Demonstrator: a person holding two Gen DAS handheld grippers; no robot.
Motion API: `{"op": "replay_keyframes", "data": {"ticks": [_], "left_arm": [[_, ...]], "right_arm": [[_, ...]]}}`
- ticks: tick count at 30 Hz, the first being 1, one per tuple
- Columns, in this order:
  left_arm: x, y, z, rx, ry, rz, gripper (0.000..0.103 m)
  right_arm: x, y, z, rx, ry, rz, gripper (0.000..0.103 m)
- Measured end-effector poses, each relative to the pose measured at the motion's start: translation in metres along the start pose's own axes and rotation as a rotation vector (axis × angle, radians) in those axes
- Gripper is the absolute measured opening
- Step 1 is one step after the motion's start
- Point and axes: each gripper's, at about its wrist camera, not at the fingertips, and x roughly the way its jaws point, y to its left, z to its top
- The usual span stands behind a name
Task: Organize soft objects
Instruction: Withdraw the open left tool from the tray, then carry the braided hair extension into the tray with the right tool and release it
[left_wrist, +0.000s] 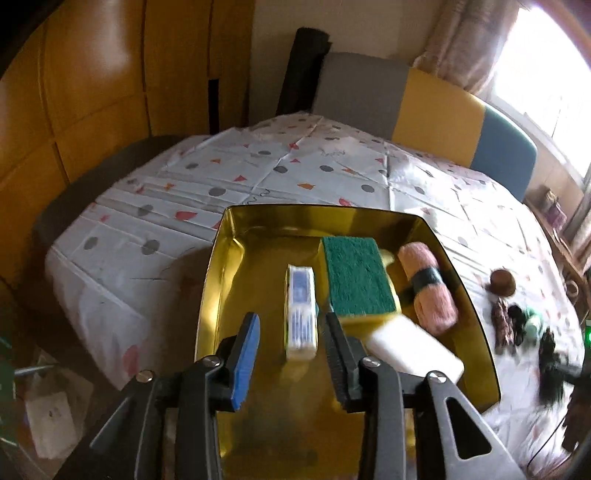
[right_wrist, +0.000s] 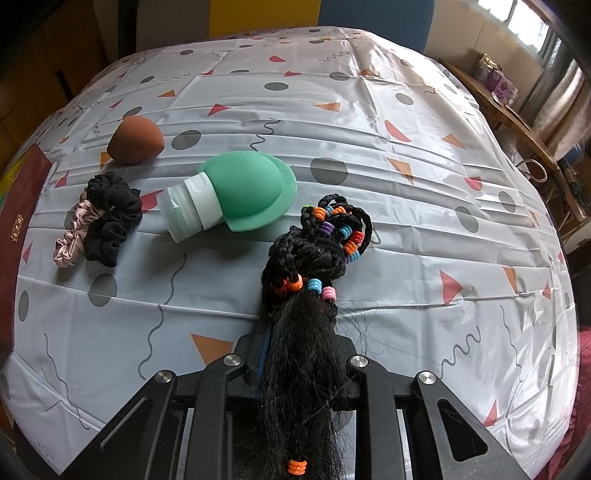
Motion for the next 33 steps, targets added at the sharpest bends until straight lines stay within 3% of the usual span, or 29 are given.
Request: {"op": "replay_keyframes", "data": {"ticks": [16,19,27,33], "left_arm": [[-0.031,-0.022,-0.029,0.062,-0.025,-0.032,0.039],[-0.031,-0.020,-0.028,0.056,-0.025,-0.035,0.039],[-0.026,-0.015,-0.031,0.042,-0.013,-0.042,0.039],[-0.026,-0.009,-0.031,0.028,-0.014,-0.042,0.039]], "right_arm": [[-0.006,-0.007,0.002,0.056,-0.012,0.007,0.019],[-0.015,-0.009,0.002,0.084,-0.040,0.014,0.014],[-0.045,0.009,0.007,0.073,-0.122,0.046,0.014],[-0.073,0.036,0.017,0.045,-0.191,0.120,0.014]]}}
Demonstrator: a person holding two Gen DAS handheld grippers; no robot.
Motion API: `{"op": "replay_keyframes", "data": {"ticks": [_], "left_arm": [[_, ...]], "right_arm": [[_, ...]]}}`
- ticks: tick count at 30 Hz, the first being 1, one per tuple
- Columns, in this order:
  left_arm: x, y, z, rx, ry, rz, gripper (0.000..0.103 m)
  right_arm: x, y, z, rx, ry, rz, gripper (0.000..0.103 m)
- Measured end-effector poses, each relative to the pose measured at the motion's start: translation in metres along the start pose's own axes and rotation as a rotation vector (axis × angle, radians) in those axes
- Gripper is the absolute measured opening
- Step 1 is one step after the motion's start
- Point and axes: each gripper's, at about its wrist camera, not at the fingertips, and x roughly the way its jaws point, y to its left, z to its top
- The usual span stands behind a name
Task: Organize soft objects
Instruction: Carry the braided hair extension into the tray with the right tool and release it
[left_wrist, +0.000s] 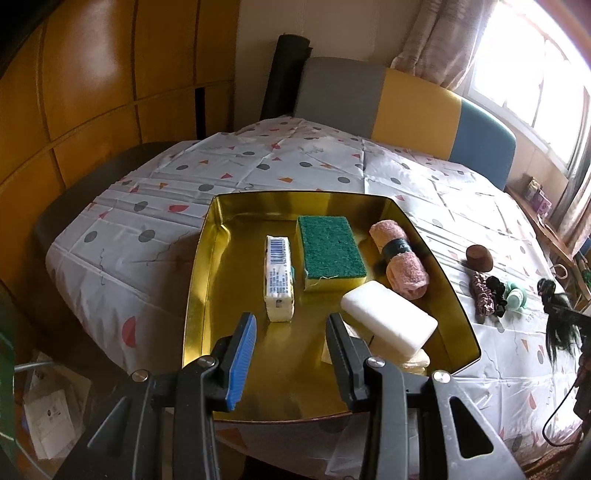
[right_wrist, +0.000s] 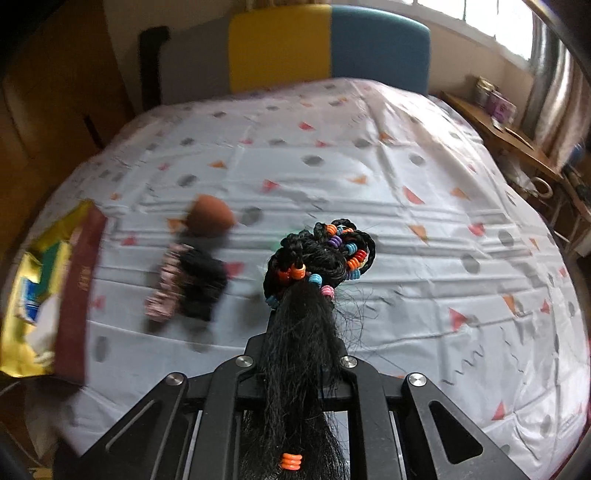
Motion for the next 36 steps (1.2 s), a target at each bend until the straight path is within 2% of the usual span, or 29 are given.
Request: {"op": "replay_keyframes", "data": {"ticks": [6,11,17,20,25,29,31,33,35,36], "left_arm": [[-0.004,0.015,0.001,-0.048,-0.007,0.012,0.039],[-0.008,0.043,0.003,-0.112,-0.020,0.051,0.039],[-0.010,0.075,-0.001,-0.174,-0.013,0.096,0.039],[-0.010,0.085,-0.003,-0.196,-0.011,0.107,0.039],[-0.008,0.101,-0.006,-0.224,-0.002,0.120,0.039],[-0.003,0.111,-0.010,-0.246,0.018,0.132,0.039],[-0.002,0.115,-0.013,-0.255,0.026,0.132,0.039],[-0.001,0.117,-0.013,-0.257,0.025,0.135,0.039],[0.000,0.117,-0.013,-0.260,0.028,0.137,0.039],[0.000,0.116,-0.013,-0.262,0.028,0.134,0.039]], "right_arm": [[-0.019,0.078,0.010,-0.112,-0.035,0.183,0.014],[-0.030,0.177,0.012,-0.228,-0.024,0.409,0.014],[-0.028,0.305,0.006,-0.321,0.056,0.657,0.014],[-0.015,0.357,0.002,-0.333,0.113,0.698,0.014],[0.015,0.408,-0.002,-0.283,0.203,0.724,0.014],[0.040,0.429,-0.002,-0.255,0.259,0.706,0.027],[0.045,0.432,-0.004,-0.262,0.253,0.675,0.030],[0.046,0.425,-0.004,-0.261,0.251,0.689,0.034],[0.040,0.417,-0.003,-0.253,0.231,0.710,0.052],[0.036,0.414,-0.001,-0.257,0.216,0.713,0.053]]}}
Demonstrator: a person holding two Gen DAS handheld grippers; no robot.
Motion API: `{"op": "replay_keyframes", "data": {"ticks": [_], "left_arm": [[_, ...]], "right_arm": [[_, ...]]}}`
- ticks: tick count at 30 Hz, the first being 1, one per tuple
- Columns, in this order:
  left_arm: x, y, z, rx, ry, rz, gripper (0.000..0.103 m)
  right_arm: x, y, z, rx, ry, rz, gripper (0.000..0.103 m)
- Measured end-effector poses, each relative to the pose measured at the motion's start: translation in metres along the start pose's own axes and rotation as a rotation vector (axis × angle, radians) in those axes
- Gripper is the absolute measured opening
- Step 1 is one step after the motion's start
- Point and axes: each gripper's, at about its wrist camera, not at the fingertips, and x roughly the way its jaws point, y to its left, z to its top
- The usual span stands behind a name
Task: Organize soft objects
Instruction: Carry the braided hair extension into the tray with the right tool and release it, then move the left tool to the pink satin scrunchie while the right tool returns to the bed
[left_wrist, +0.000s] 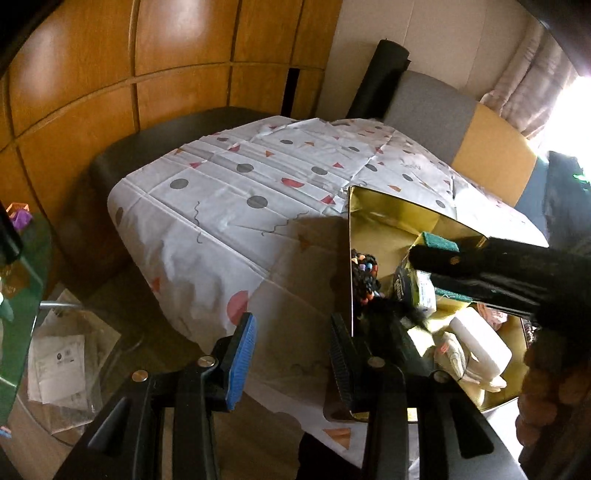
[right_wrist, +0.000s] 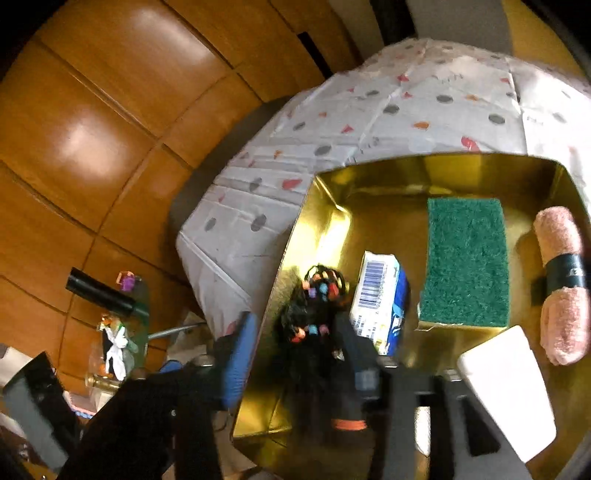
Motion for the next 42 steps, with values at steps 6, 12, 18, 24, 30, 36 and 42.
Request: {"op": "replay_keyframes", "data": {"ticks": [6,12,18,24,30,36,42], "left_arm": [[-0.006,-0.011,0.000,0.033,-0.014,-0.010,0.039],[-0.017,-0.027,0.000,0.075,-0.036,-0.022,0.039],[-0.026,-0.046,-0.003,0.128,-0.049,-0.041,0.039],[-0.031,-0.068,-0.009,0.189,-0.050,-0.062,0.039],[-0.033,-0.092,-0.016,0.254,-0.046,-0.091,0.040],[-0.036,-0.115,-0.025,0.317,-0.037,-0.115,0.040],[-0.038,-0.135,-0.031,0.366,-0.031,-0.139,0.040]], "right_arm": [[-0.029,0.001,-0.010,-0.082,-0.061,-0.061,0.053],[-0.061,-0.013,-0.028,-0.129,-0.137,-0.171,0.060],[-0.094,-0.037,-0.043,-0.136,-0.197,-0.263,0.065],[-0.123,-0.061,-0.057,-0.124,-0.239,-0.339,0.068],[-0.152,-0.092,-0.067,-0.083,-0.271,-0.402,0.069],[-0.178,-0.124,-0.076,-0.029,-0.296,-0.460,0.069],[-0.206,-0.156,-0.082,0.025,-0.323,-0.527,0.073]]}}
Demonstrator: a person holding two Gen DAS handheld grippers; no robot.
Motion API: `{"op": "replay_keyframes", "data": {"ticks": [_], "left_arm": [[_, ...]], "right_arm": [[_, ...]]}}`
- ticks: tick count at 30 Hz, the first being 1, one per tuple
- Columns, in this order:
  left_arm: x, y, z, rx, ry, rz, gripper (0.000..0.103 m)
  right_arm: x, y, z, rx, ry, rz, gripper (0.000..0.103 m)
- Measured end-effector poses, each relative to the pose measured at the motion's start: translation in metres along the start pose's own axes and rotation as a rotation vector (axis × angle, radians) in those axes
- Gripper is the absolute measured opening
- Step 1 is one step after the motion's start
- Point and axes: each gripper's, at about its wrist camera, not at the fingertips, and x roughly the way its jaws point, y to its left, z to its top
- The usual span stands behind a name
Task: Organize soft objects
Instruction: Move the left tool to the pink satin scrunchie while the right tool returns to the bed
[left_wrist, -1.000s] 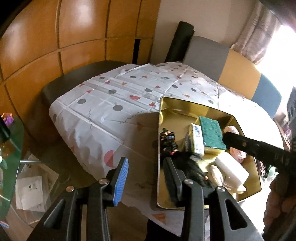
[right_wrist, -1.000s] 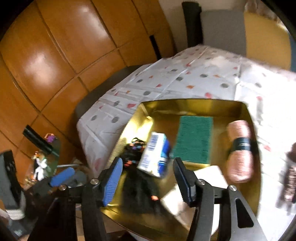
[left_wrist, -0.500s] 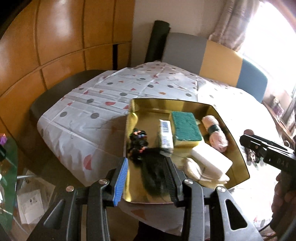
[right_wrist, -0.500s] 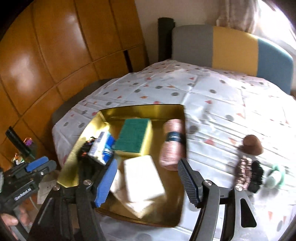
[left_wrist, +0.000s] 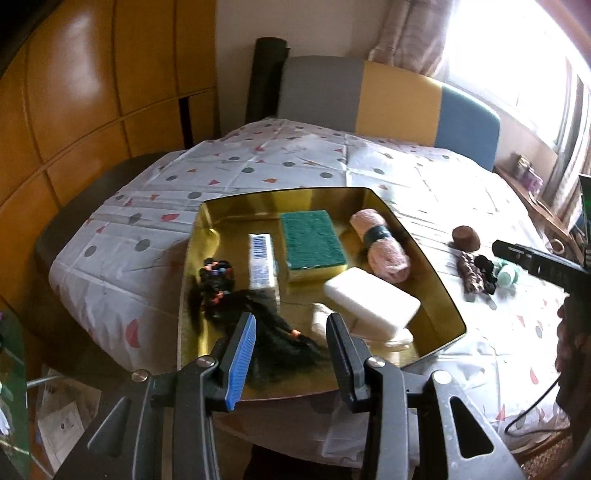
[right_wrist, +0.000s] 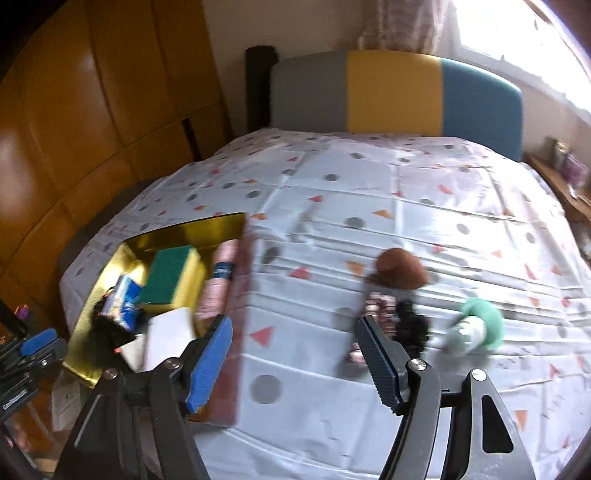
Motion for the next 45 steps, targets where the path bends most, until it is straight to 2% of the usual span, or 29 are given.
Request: {"op": "replay_keyframes", "data": {"ticks": [6,12,18,20,24,31,34,37,40,45], "left_arm": [[0.002,-0.017,0.001,0.042,0.006,-0.021,0.040],[0.003,-0.037,0.007,0.091,0.006,-0.039,0.040],[0.007,-0.067,0.014,0.155,0.009,-0.076,0.040],[0.009,-0.080,0.016,0.179,0.018,-0.102,0.040],[0.016,-0.109,0.019,0.227,0.040,-0.154,0.040],[0.029,-0.170,0.028,0.321,0.070,-0.246,0.040],[0.044,-0.197,0.033,0.340,0.112,-0.286,0.040],[0.063,-0.224,0.034,0.363,0.152,-0.312,0.040],[0.090,-0.246,0.035,0.382,0.185,-0.292,0.039],[0.137,-0.263,0.040,0.327,0.273,-0.310,0.039]], "right_arm": [[-0.009,-0.048,0.000,0.051,-0.007,-0.086,0.074],[-0.018,-0.113,-0.005,0.122,-0.009,-0.207,0.075],[-0.017,-0.187,-0.033,0.313,-0.003,-0.340,0.075],[-0.012,-0.208,-0.042,0.405,0.058,-0.385,0.075],[-0.019,-0.228,-0.046,0.516,0.034,-0.355,0.075],[-0.019,-0.232,-0.048,0.554,0.039,-0.353,0.075],[-0.021,-0.231,-0.048,0.559,0.032,-0.345,0.076],[-0.022,-0.231,-0.047,0.560,0.027,-0.335,0.076],[-0.023,-0.230,-0.045,0.563,0.022,-0.323,0.076],[-0.024,-0.233,-0.045,0.584,0.016,-0.303,0.077]]}}
